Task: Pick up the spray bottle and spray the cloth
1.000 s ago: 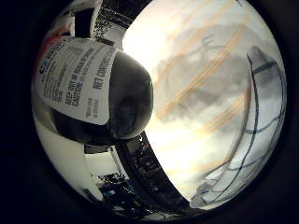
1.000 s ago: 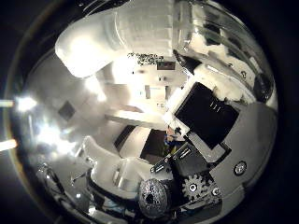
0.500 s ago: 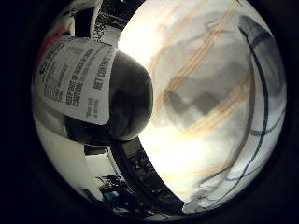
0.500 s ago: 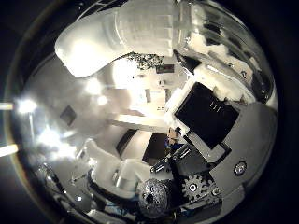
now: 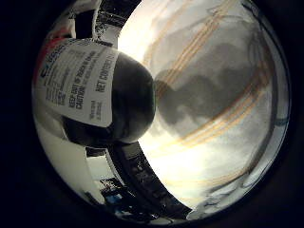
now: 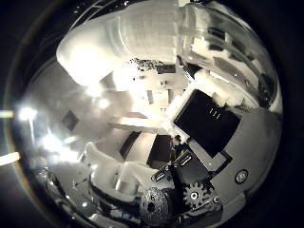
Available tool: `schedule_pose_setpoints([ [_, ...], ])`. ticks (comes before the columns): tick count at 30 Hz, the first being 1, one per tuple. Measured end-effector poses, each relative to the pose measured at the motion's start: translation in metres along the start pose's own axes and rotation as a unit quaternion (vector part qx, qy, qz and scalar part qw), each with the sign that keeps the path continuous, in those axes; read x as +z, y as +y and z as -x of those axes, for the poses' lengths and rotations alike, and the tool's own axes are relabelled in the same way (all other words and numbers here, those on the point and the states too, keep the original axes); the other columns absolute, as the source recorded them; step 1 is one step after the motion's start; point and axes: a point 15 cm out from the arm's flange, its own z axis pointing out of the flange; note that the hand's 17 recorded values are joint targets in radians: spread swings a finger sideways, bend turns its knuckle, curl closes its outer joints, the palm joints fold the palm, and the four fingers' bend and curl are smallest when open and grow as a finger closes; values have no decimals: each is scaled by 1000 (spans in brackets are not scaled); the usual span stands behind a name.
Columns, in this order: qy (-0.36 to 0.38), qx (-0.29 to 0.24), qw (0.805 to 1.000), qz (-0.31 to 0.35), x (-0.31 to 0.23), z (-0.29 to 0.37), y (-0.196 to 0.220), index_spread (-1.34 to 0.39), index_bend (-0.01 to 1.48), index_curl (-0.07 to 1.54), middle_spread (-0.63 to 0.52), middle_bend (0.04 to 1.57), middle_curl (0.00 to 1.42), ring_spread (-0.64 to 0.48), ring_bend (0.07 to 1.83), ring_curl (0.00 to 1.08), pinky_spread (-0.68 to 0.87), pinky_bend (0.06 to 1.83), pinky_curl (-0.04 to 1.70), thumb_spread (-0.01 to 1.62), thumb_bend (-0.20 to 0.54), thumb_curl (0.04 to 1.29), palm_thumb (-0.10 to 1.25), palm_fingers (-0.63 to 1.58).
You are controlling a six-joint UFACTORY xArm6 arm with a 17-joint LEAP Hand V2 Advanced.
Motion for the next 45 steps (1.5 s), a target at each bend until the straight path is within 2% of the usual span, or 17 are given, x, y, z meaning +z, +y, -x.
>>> schedule_pose_setpoints([
  [4, 0, -1, 1000, 8, 0, 0, 4, -261, 463, 577, -41, 950, 479, -112, 1261, 491, -345, 938, 956, 754, -21, 709, 887, 574],
  [8, 7, -1, 1000, 18, 0, -3, 8, -343, 441, 559, -32, 869, 457, -111, 1149, 457, -260, 785, 924, 872, -26, 664, 870, 334],
  [12, 13, -1, 1000, 23, -4, -6, 12, -370, 441, 518, -23, 727, 405, -74, 990, 395, -9, 609, 854, 961, -25, 619, 835, 149],
  [16, 18, -8, 1000, 22, -12, -1, 9, -382, 386, 467, -8, 603, 364, -39, 860, 347, 219, 518, 757, 994, -25, 584, 815, 125],
  [21, 24, -16, 999, 28, -23, 5, 10, -351, 286, 419, 20, 485, 336, -1, 729, 304, 342, 445, 648, 1004, -27, 550, 795, 132],
  [27, 44, -32, 998, 21, -53, 16, 4, -332, 200, 392, 35, 386, 323, 29, 600, 268, 368, 374, 544, 1007, -24, 521, 786, 176],
  [34, 70, -36, 997, 9, -112, 34, 9, -324, 175, 364, 41, 325, 329, 50, 516, 254, 367, 318, 459, 1015, -23, 500, 777, 213],
  [40, 89, -27, 996, 5, -153, 55, 33, -322, 171, 340, 43, 289, 334, 66, 472, 252, 357, 300, 408, 1028, -22, 486, 788, 234],
  [45, 104, -22, 994, -24, -196, 76, 58, -310, 175, 335, 39, 300, 349, 72, 426, 247, 364, 277, 373, 1029, -21, 487, 797, 272],
])
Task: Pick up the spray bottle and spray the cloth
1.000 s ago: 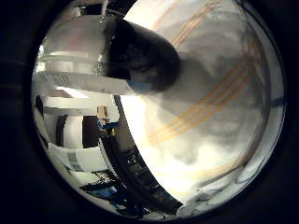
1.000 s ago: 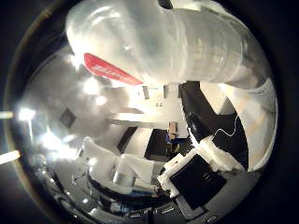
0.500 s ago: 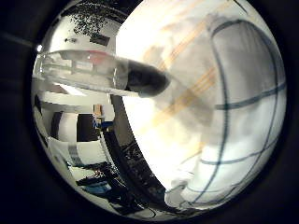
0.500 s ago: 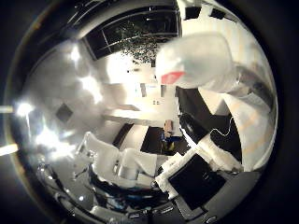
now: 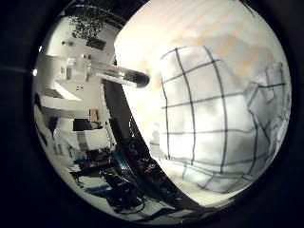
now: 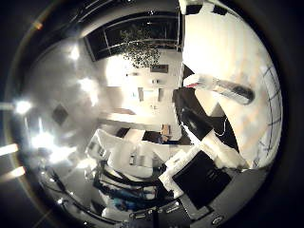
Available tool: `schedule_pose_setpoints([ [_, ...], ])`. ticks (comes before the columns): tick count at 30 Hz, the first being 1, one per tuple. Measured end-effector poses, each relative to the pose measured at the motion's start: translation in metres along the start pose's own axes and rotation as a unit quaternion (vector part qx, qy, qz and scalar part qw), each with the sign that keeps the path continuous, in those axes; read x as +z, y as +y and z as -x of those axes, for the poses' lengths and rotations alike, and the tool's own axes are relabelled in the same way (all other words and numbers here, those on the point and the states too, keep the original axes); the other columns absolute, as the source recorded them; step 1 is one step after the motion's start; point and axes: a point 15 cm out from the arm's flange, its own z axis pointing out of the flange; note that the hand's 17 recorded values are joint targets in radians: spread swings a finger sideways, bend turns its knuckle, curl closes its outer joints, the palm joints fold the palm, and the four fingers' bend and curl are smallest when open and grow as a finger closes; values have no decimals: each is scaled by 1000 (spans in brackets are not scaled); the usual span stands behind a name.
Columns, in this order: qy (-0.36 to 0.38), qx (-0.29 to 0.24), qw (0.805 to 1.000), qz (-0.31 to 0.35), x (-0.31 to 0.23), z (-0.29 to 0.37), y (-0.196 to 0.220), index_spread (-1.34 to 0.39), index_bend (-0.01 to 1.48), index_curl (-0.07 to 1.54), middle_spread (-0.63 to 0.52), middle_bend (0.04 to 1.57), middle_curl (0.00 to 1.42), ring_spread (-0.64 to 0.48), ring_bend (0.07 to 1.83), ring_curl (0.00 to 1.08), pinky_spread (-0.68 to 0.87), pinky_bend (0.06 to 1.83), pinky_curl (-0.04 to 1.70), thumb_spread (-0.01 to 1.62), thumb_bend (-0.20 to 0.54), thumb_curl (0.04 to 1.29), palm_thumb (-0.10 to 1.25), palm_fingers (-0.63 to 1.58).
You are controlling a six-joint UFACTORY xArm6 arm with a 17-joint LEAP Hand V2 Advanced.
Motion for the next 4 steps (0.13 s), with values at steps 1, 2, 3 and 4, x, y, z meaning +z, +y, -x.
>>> schedule_pose_setpoints([
  [1, 3, 2, 1000, -4, -8, 2, 6, -312, 175, 335, 35, 301, 351, 72, 421, 248, 365, 275, 370, 1029, -21, 487, 797, 275],
  [2, 10, 6, 1000, -7, -19, 1, 14, -313, 175, 333, 33, 302, 353, 73, 412, 248, 368, 270, 364, 1029, -21, 488, 798, 281],
  [3, 17, 9, 1000, -8, -27, 1, 23, -312, 173, 331, 31, 301, 355, 73, 406, 249, 369, 268, 359, 1029, -20, 488, 800, 284],
  [4, 26, 13, 1000, -7, -36, -2, 32, -309, 173, 330, 30, 299, 356, 73, 399, 249, 370, 267, 355, 1033, -18, 489, 807, 285],
])
